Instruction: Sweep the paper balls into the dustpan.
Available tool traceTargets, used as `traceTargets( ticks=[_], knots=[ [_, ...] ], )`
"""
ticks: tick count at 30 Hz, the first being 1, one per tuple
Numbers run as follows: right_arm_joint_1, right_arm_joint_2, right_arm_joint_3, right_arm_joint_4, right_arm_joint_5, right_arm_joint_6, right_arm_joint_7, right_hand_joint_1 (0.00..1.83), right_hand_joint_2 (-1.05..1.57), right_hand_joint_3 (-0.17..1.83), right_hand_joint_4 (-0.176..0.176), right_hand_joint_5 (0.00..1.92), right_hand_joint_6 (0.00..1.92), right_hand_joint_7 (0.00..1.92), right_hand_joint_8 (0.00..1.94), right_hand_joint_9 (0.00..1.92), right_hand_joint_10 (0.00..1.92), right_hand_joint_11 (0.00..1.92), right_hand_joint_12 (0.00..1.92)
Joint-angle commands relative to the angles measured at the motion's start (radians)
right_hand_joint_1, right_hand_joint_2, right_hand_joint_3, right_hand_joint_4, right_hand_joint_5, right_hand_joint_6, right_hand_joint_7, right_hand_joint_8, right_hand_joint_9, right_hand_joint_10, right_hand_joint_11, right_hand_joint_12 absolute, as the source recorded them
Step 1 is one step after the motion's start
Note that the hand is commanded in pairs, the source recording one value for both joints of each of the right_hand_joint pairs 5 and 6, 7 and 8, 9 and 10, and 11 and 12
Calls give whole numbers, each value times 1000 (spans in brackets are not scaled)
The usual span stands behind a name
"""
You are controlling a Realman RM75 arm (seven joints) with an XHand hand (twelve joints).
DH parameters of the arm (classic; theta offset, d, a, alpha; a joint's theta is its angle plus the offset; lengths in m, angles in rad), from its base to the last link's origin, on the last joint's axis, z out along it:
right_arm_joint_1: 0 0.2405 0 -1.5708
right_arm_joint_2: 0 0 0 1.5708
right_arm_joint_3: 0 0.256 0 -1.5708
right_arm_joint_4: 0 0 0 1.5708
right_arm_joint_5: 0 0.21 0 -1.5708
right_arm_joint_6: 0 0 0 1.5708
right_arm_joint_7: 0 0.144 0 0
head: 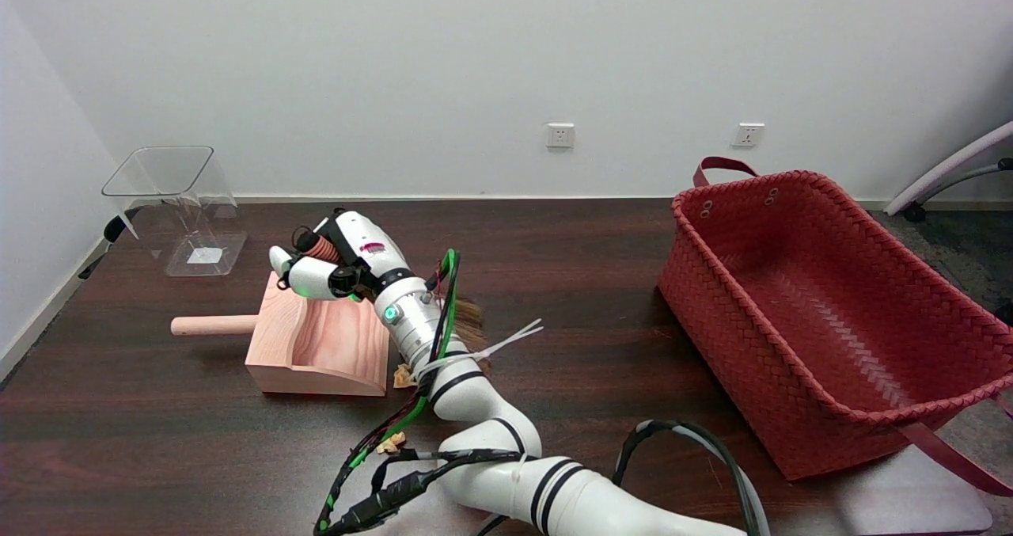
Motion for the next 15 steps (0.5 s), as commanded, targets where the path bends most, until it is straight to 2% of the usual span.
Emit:
traceTargets(
  ticks=[1, 15],
  knots=[
    [112, -15, 12, -153, 49, 66, -77, 874, 1310, 538, 0, 1920, 1920, 1920, 1920, 1920, 1920, 1920, 1920],
    [165, -76, 0, -173, 162, 115, -23, 784, 1433, 436, 0, 1920, 1920, 1920, 1920, 1920, 1920, 1920, 1920]
  ],
)
